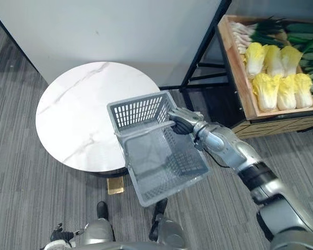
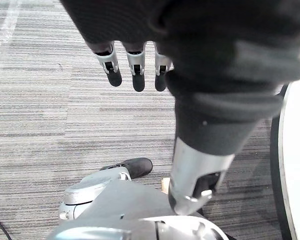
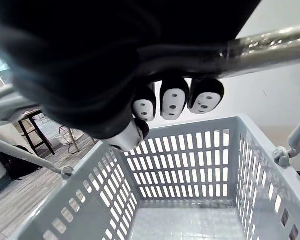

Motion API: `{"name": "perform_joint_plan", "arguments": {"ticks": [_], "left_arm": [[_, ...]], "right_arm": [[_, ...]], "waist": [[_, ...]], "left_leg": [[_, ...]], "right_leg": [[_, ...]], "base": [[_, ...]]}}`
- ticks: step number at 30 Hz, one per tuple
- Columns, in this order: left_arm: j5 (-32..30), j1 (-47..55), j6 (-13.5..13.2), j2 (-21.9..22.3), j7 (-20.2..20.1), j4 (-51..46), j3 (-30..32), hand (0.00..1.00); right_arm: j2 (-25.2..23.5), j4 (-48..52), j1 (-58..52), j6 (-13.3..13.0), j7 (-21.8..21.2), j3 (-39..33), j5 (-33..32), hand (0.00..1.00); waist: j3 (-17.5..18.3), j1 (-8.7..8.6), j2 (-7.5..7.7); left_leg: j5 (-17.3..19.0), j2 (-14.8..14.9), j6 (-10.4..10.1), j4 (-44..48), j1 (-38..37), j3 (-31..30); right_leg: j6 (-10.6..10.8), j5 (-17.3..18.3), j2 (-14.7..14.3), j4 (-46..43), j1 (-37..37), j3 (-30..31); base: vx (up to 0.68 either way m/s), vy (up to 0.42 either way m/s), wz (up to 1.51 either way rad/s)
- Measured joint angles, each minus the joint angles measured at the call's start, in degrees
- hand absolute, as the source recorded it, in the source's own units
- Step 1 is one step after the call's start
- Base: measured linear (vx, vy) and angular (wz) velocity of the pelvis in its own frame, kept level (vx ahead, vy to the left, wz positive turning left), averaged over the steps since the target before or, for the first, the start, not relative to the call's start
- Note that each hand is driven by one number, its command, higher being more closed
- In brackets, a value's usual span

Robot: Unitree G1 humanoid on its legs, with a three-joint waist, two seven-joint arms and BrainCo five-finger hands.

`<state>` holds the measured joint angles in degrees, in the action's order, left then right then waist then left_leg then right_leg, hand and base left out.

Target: Pick vegetable in the basket

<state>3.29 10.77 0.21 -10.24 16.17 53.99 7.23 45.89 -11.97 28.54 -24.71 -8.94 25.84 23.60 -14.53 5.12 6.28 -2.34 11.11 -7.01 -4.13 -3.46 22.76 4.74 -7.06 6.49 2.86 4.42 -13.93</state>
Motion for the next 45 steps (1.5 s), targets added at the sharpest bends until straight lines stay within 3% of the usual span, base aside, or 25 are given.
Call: {"name": "perform_joint_plan", "arguments": {"ticks": [6, 13, 16, 19, 22, 24, 25, 26, 27, 28, 29, 32, 34, 35, 36, 37, 38, 39, 41, 45], "left_arm": [[-0.02, 2.39, -0.03, 0.62, -2.81, 0.88, 1.08, 0.00], [-0.02, 4.99, -0.02, 2.11, -3.47, 2.21, 1.66, 0.00], [-0.01, 5.31, -0.08, 2.58, -3.46, 2.70, 2.08, 0.00], [-0.10, 5.15, -0.06, 2.18, -3.42, 2.94, 1.75, 0.00], [-1.81, 4.44, 0.69, 0.85, -3.44, 3.07, 0.91, 0.00], [-3.22, 3.87, 1.30, 0.02, -3.83, 3.01, 0.66, 0.00], [-4.27, 3.29, 1.39, -0.13, -4.15, 3.14, 1.28, 0.00], [-4.48, 3.48, 1.51, 0.74, -4.22, 3.83, 2.31, 0.00], [-4.41, 2.96, 1.12, 0.99, -4.19, 4.14, 2.64, 0.00], [-4.11, 3.06, 1.11, 0.93, -3.99, 4.09, 2.50, 0.00], [-2.96, 3.15, 1.19, 0.34, -3.48, 4.12, 2.34, 0.00], [-1.03, 3.10, 1.11, -0.16, -2.65, 4.12, 2.93, 0.00], [-1.05, 2.64, 1.16, -0.04, -2.70, 4.29, 4.72, 0.00], [-1.05, 2.36, 1.05, 0.87, -2.59, 4.23, 5.16, 0.00], [-1.12, 2.59, 0.37, 1.36, -2.10, 4.22, 6.17, 0.00], [-1.14, 2.60, 0.27, 1.04, -2.09, 4.22, 6.04, 0.00], [-1.26, 2.59, 0.32, 0.74, -2.14, 4.27, 6.08, 0.00], [-1.31, 2.37, 0.44, 1.16, -2.12, 4.51, 6.02, 0.00], [-1.31, 2.69, 0.36, 1.74, -1.55, 4.55, 6.02, 0.00], [-1.37, 2.51, 0.36, 0.85, -1.41, 4.82, 5.96, 0.00]], "right_arm": [[1.63, 2.54, -9.90, -1.09, -3.06, -1.41, -1.16, 1.00], [1.33, 2.67, -16.42, -1.59, -4.01, -7.65, -1.24, 1.00], [-0.04, 2.59, -18.32, -1.54, -3.56, -11.32, -1.11, 1.00], [-1.56, 2.59, -21.35, -1.37, -0.20, -15.91, -0.91, 1.00], [-5.36, 2.79, -24.06, 0.80, 2.69, -20.11, 0.89, 1.00], [-6.95, 3.28, -26.04, 1.50, 3.69, -21.09, 1.42, 1.00], [-7.49, 4.01, -26.49, 1.82, 3.69, -21.08, 1.83, 1.00], [-8.61, 4.47, -25.95, 1.79, 3.87, -20.84, 3.02, 1.00], [-8.94, 4.79, -25.58, 1.30, 4.23, -20.29, 3.48, 1.00], [-8.94, 4.71, -25.57, 1.00, 4.40, -20.03, 3.47, 1.00], [-8.91, 4.49, -24.78, 0.06, 4.96, -19.12, 3.46, 1.00], [-8.84, 3.93, -19.41, -1.18, 5.03, -15.21, 3.47, 1.00], [-8.84, 2.38, -17.13, -1.39, 4.91, -13.79, 3.48, 1.00], [-9.09, 2.03, -17.08, -1.35, 4.79, -13.42, 3.46, 1.00], [-8.83, 2.43, -17.10, -1.49, 4.77, -12.99, 3.31, 1.00], [-8.84, 2.44, -17.09, -1.46, 4.77, -12.99, 3.27, 1.00], [-8.99, 2.44, -16.94, -1.33, 4.77, -12.56, 3.25, 1.00], [-9.08, 2.19, -16.76, -0.90, 4.76, -11.76, 3.25, 1.00], [-9.31, 2.19, -16.76, -0.48, 4.54, -9.17, 3.27, 1.00], [-10.00, 3.31, -16.79, -0.32, 4.18, -9.68, 2.47, 1.00]], "waist": [[3.44, -1.38, -0.59], [5.50, -2.45, -2.90], [5.49, -2.80, -3.07], [5.40, -3.90, -3.13], [5.15, -5.21, -2.74], [4.75, -5.31, -1.73], [4.58, -5.33, -1.55], [4.41, -4.52, -3.35], [3.02, -5.12, -3.61], [2.90, -5.55, -3.28], [2.77, -5.39, -2.89], [3.08, -4.67, -2.26], [2.86, -4.44, -2.27], [3.04, -3.32, -2.62], [3.30, -3.29, -2.49], [3.43, -3.30, -2.16], [3.84, -3.06, -1.31], [3.40, -3.00, -2.41], [3.87, -3.02, -3.47], [3.95, -3.71, -3.58]], "left_leg": [[0.28, -0.29, -0.37, -0.07, -1.23, 0.06], [1.13, -0.90, -0.56, -0.52, -2.83, 1.80], [5.59, 0.11, -0.07, 5.91, -2.17, 3.49], [10.89, 1.92, 0.26, 15.37, 0.32, 3.99], [14.94, 3.35, 0.64, 22.48, 1.48, 5.34], [17.30, 4.06, 1.43, 26.03, 2.38, 8.10], [17.74, 4.18, 2.16, 26.50, 2.36, 10.42], [17.56, 6.43, 4.34, 25.06, 1.60, 16.18], [17.40, 7.06, 4.58, 24.56, 0.56, 19.95], [17.38, 6.94, 4.70, 24.40, 0.06, 21.46], [18.31, 7.63, 6.28, 25.39, -1.16, 25.98], [19.70, 10.41, 7.29, 29.20, -1.91, 34.98], [20.21, 10.43, 6.76, 30.32, -2.38, 36.52], [18.58, 9.93, 6.97, 27.15, -2.75, 37.67], [17.04, 10.39, 5.76, 26.07, -3.17, 41.00], [17.01, 10.04, 5.72, 26.33, -3.49, 41.88], [17.05, 9.76, 5.72, 27.31, -3.75, 43.87], [16.88, 10.71, 5.56, 28.50, -3.73, 44.12], [15.65, 11.84, 5.39, 28.34, -4.02, 42.93], [14.43, 12.58, 4.22, 27.66, -5.15, 42.53]], "right_leg": [[0.17, -0.06, 0.15, 1.16, -1.64, 0.13], [0.68, 0.06, 0.47, 0.83, -1.88, 1.70], [0.67, 2.00, 0.92, -2.73, -0.90, 3.83], [1.29, 5.12, 1.74, -10.15, 1.40, 5.07], [1.80, 4.66, 1.75, -12.77, 2.96, 7.27], [1.73, 2.37, 1.57, -13.87, 5.23, 7.62], [1.00, -0.76, 1.19, -13.76, 7.12, 7.35], [-1.12, -6.31, -0.40, -9.95, 7.38, 5.04], [-8.12, 2.93, 1.88, -23.50, 8.82, -4.49], [-9.18, 7.05, 3.74, -30.28, 8.98, -8.96], [-11.45, 11.93, 7.52, -40.25, 7.71, -16.23], [-13.16, 13.45, 11.48, -42.33, 5.59, -23.14], [-12.63, 12.88, 8.35, -37.16, 5.19, -24.24], [-11.31, 12.04, 3.07, -26.14, 2.64, -21.62], [-10.77, 16.10, 2.84, -25.00, 0.21, -21.95], [-9.42, 17.93, 3.70, -25.49, -0.63, -22.14], [-5.39, 19.39, 4.55, -22.44, -2.29, -22.23], [-4.59, 17.29, 2.05, -18.63, -2.85, -20.91], [-5.98, 13.96, -1.42, -13.30, -4.26, -18.58], [-7.08, 11.33, -4.52, -9.05, -4.66, -14.73]], "base": [[0.00, -0.001, -0.01], [0.01, 0.005, -0.09], [0.01, 0.027, -0.35], [0.00, 0.054, -0.21], [-0.02, 0.121, -0.37], [-0.11, 0.133, -0.69], [-0.20, 0.133, -1.37], [-0.30, 0.155, -1.77], [-0.27, 0.122, -1.64], [-0.18, 0.116, -1.64], [-0.14, 0.112, -1.57], [-0.09, 0.023, -1.61], [-0.13, -0.063, -1.41], [-0.21, -0.120, -1.23], [-0.17, -0.105, -1.10], [-0.05, -0.117, -0.95], [-0.02, -0.101, -0.87], [-0.07, -0.101, -0.84], [-0.10, -0.100, -0.74], [-0.14, -0.077, -0.66]]}}
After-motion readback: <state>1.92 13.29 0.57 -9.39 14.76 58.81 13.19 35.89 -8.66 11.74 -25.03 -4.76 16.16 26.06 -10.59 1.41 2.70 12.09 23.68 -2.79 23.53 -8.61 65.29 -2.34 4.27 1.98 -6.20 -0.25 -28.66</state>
